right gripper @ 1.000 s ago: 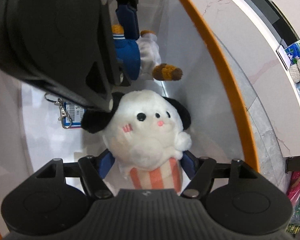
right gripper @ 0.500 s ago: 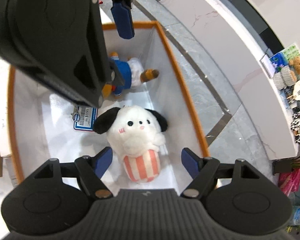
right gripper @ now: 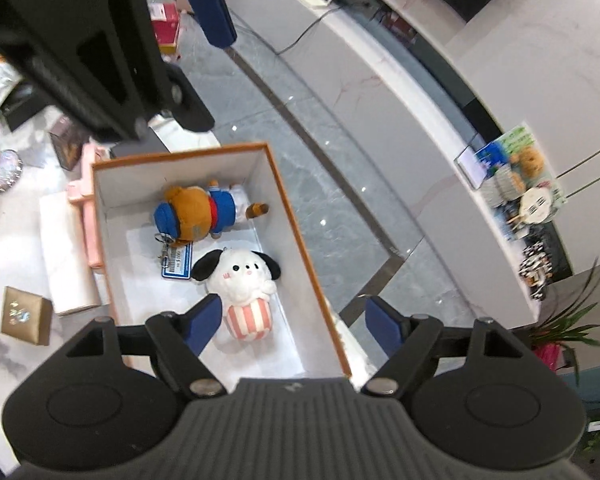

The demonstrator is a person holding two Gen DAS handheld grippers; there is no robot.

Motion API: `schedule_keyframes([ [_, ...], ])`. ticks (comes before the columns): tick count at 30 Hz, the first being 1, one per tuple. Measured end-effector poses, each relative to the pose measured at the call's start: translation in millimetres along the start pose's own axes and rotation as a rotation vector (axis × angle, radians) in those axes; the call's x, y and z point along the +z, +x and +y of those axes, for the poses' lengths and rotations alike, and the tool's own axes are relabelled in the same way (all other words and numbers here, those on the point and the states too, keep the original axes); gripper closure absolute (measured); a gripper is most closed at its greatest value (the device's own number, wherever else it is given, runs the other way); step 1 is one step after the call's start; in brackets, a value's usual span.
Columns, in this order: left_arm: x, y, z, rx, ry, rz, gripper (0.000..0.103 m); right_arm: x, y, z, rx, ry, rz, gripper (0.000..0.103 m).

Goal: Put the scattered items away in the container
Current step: 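Withdraw both tools from the box toward the remaining items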

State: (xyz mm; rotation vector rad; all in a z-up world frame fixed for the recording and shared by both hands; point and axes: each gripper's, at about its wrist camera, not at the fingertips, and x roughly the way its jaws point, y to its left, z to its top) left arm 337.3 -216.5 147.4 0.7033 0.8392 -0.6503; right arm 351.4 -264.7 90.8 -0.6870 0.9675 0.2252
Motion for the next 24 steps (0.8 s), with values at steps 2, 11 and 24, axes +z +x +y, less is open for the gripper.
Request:
schedule_keyframes([
  [2, -7.4, -26.3, -3.7, 0.003, -0.004, -0.045, 0.031, -3.1, -21.1, 4.2, -0.007, -0.004, -0.025, 0.021],
  [11, -65.9, -111.0, -21.0, -0.023, -0.035, -0.194, 0.024, -32.1, -107.5, 45.4, -0.003, -0.009, -0.140, 0.019],
  [24, -181.6, -139.4, -57.9, 0.003, -0.162, -0.375, 0.015, -94.1, -131.4, 115.2, 0.029, 0.131, -0.252, 0.012],
])
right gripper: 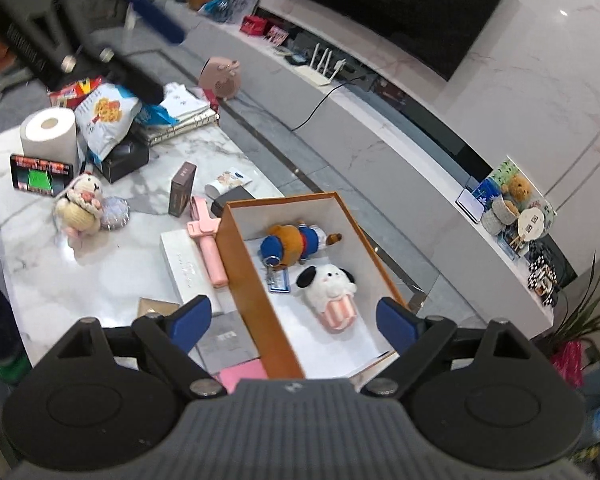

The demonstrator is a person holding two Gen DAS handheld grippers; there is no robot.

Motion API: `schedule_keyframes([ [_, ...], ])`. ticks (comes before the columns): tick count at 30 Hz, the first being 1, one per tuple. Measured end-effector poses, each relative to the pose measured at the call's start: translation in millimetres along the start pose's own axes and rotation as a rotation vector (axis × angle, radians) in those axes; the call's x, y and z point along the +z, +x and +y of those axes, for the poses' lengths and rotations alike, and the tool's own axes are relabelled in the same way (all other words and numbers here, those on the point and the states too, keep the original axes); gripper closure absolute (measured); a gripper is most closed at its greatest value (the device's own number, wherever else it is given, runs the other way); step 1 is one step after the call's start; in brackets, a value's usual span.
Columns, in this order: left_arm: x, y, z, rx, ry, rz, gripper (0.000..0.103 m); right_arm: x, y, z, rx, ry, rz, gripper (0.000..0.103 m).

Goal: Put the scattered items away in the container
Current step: 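Withdraw both tools from the box toward the remaining items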

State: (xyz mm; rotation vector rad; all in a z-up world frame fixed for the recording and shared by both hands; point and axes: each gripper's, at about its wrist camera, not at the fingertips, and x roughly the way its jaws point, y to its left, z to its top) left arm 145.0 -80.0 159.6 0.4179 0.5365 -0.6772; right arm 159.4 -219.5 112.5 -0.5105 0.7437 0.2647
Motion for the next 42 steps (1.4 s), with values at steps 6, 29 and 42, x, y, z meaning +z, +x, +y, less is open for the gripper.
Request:
schedule_keyframes([
  [6, -79.6, -6.1, -15.3, 0.130, -0.082, -0.062, 0.015, -30.6, 3.9, 27.5, 0.001, 0.121, -0.064, 0.012],
  [29, -246.1, 48.4, -0.9, 0.393, -0.388, 0.109, 0.015, -87.5, 111.4, 121.1, 0.028, 0.354, 0.001, 0.011],
  [42, -262.6, 80.3, 2.5, 0.450, -0.326, 0.188, 0.006, -89.5, 146.7, 141.4, 0.060, 0.387, 0.021, 0.011],
])
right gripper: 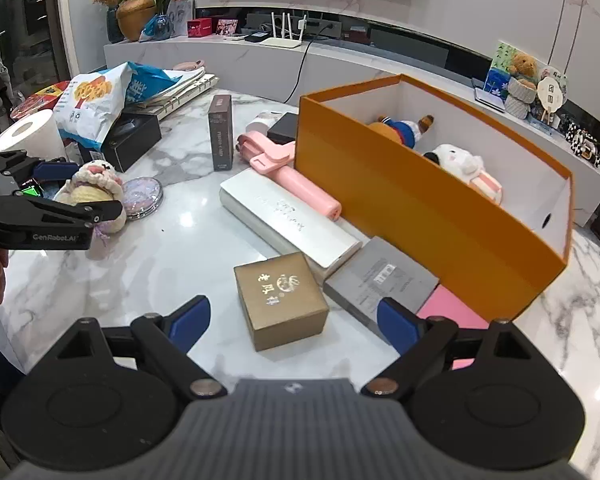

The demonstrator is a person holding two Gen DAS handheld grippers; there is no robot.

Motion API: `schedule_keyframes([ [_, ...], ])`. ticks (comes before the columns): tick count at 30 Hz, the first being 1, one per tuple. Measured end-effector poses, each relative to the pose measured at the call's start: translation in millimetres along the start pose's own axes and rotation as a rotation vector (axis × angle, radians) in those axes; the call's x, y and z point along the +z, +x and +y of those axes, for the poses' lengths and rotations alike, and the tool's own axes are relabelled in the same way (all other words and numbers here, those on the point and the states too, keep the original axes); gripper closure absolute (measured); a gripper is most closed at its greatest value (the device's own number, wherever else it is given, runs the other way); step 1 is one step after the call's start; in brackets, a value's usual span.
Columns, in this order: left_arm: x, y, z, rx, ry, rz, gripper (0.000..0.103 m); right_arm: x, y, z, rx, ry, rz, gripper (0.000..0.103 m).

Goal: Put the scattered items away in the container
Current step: 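Withdraw both tools from the box toward the remaining items, then grasp the gold gift box with the right tool while the left tool grasps the crocheted bunny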

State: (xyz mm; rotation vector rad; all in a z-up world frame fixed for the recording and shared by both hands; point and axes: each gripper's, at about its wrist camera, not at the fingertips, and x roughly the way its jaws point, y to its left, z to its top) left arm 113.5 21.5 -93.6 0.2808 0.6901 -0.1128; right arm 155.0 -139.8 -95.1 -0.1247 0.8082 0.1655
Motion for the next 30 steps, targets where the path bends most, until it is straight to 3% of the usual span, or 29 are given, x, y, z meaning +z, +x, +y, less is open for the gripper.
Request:
schedule_keyframes([
  [3, -1.3, 12.1, 0.5, 0.020, 0.012, 0.048, 0.006, 0.7, 4.7, 2.2, 0.007, 0.004, 0.003, 0.011],
  [11, -3.0, 27.2, -6.7, 0.067, 0.067, 0.065, 0.007, 4.3, 18.7, 7.6, 0.009, -0.010, 0.012, 0.011],
  [13, -4.1, 29.0, -9.2, 0.093, 0.093, 0.070, 0.013, 6.2, 23.4, 9.4, 0.005, -0.032, 0.017, 0.011],
  [15, -4.4, 27.9, -9.4, 0.114, 0.102, 0.065, 0.026, 8.2, 29.1, 10.9, 0.002, -0.051, 0.020, 0.011],
  [18, -3.8, 25.7, -4.3, 0.104, 0.092, 0.062, 0.028, 10.3, 39.8, 12.3, -0.001, -0.074, 0.031, 0.011],
  [22, -7.6, 24.6, -5.9, 0.100, 0.117, 0.060, 0.022, 9.1, 52.9, 15.0, -0.007, -0.103, 0.051, 0.011],
  [24, -12.4, 25.9, -10.0, 0.098, 0.141, 0.058, 0.009, 7.8, 57.8, 16.2, -0.007, -0.108, 0.062, 0.011],
  [25, -14.6, 26.8, -11.8, 0.098, 0.149, 0.057, 0.007, 6.8, 59.9, 16.5, -0.006, -0.110, 0.068, 0.011],
  [30, -14.8, 32.2, -12.7, 0.107, 0.152, 0.057, 0.010, 1.5, 69.8, 17.5, -0.010, -0.128, 0.098, 0.011],
])
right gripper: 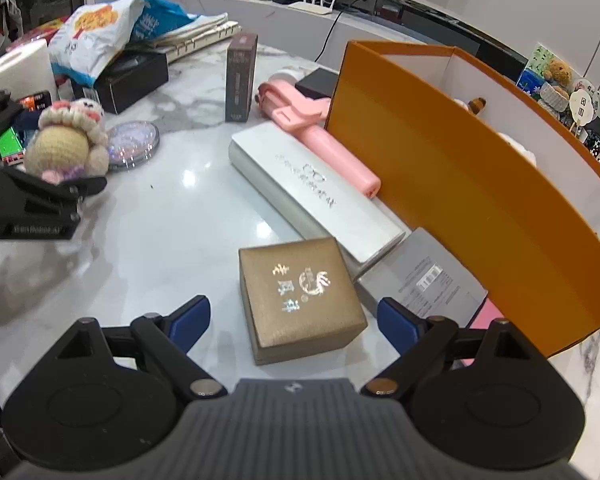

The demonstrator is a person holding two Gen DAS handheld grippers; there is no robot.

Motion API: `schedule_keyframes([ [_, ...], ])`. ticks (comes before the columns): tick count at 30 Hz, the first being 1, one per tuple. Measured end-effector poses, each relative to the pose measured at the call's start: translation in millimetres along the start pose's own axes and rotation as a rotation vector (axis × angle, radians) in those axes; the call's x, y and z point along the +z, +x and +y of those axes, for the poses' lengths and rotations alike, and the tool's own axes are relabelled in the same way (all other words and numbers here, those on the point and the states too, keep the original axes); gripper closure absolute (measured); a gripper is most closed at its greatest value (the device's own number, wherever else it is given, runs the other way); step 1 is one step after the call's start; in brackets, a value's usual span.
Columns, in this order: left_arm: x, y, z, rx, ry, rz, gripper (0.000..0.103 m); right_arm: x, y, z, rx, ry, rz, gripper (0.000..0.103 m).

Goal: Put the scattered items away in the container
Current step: 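Grasp the gold gift box with the right tool while the left tool grasps the crocheted bunny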

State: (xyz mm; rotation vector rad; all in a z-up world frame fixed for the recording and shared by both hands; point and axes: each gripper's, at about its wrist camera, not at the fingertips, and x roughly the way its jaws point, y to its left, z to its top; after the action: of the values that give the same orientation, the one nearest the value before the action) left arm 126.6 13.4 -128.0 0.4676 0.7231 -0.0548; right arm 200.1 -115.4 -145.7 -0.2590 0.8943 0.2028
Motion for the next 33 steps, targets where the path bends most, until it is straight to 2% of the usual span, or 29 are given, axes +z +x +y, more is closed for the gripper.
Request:
schedule_keyframes([
  [2, -1.3, 1.7, 0.7, 0.024, 0.007, 0.002, 0.019, -1.1, 3.7, -0.7, 0.000, 0.002, 0.009, 0.011],
  [4, -2.0, 0.4, 0.8, 0.030, 0.014, 0.001, 0.021, -2.3, 6.1, -1.3, 0.001, 0.007, 0.015, 0.014],
  [7, -1.0, -2.9, 4.3, 0.017, 0.000, 0.000, 0.027, -3.7, 7.9, -2.2, -0.001, 0.012, 0.025, 0.035],
  [20, 7.3, -24.8, 5.3, -0.044, 0.003, -0.028, 0.030, 0.7, -5.4, -7.1, 0.024, 0.050, 0.005, 0.037],
  [33, 34.3, -61.3, 9.4, -0.056, 0.008, -0.114, 0.030, 2.8, -31.8, -14.3, 0.033, 0.071, -0.023, 0.038],
])
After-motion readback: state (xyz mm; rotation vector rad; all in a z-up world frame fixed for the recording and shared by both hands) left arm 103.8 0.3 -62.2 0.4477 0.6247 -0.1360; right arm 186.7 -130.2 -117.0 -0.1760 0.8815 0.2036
